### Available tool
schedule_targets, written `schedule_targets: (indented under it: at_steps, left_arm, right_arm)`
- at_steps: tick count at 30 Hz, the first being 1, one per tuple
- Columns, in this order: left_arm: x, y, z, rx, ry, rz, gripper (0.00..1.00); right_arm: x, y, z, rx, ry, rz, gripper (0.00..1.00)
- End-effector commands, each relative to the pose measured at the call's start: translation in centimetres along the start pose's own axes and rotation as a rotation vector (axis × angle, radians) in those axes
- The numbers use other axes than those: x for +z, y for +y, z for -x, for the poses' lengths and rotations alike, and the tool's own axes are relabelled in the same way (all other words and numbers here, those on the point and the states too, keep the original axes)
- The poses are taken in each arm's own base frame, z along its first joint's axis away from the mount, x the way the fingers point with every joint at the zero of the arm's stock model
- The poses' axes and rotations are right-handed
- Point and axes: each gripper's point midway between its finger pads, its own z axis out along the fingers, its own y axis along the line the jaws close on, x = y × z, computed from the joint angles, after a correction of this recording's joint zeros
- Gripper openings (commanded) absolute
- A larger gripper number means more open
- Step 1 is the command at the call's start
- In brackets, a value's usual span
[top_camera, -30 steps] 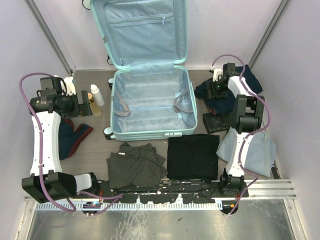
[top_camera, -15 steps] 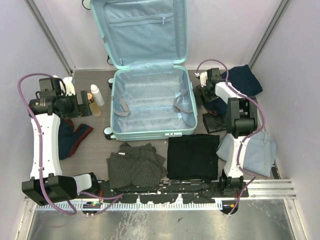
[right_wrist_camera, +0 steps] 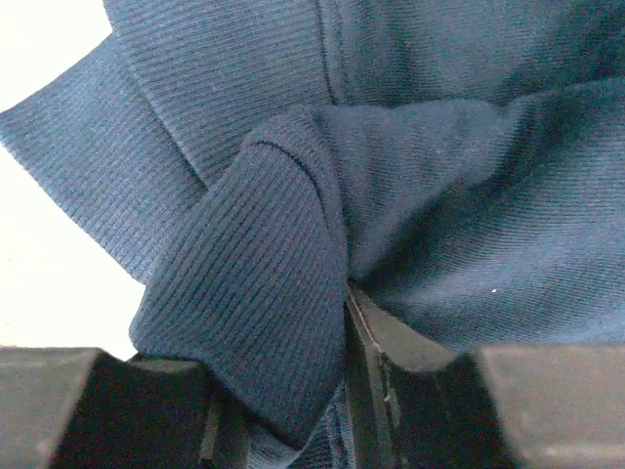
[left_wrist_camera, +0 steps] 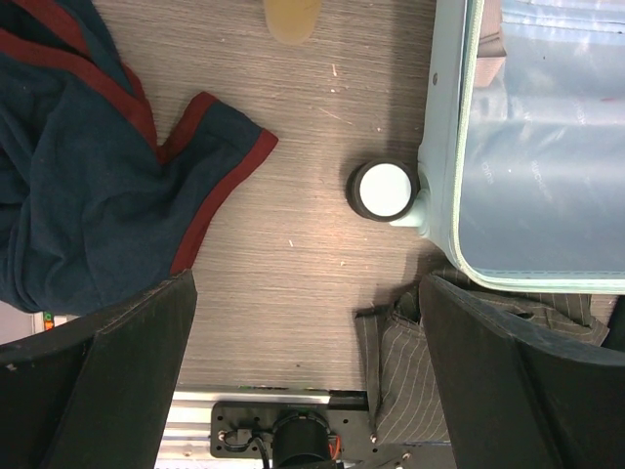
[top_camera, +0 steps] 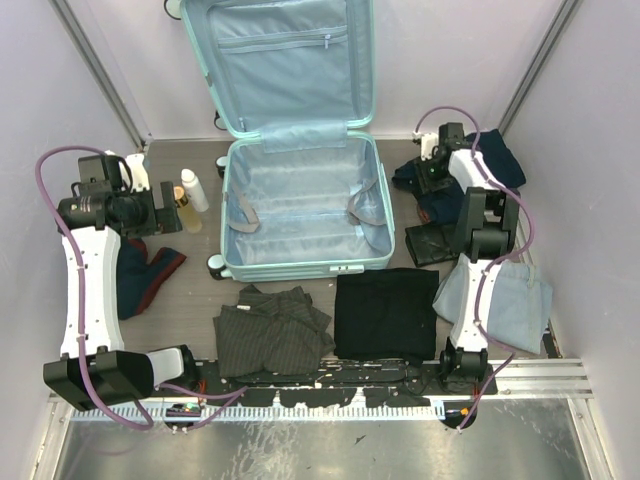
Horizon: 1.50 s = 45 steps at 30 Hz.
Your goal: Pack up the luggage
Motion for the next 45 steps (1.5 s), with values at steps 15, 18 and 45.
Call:
schedule_targets:
  at_steps: [15, 18, 45]
  left_arm:
    - [-0.4, -0.2, 2.8, 0.018, -0.075, -0.004, 0.98]
    - [-0.3, -0.2, 2.7, 0.02, -0.075, -0.008, 0.98]
    - [0.1, -4.0, 5.7, 0.007, -0.123, -0.109, 0.98]
  right_arm:
    - [-3.8, -0.1, 3.1, 0.126, -0.083, 0.208, 0.01]
    - [-6.9, 0.2, 5.4, 0.157, -0.177, 0.268, 0.01]
    - [-24.7, 4.9, 14.9, 0.45, -0.6, 0.697, 0.01]
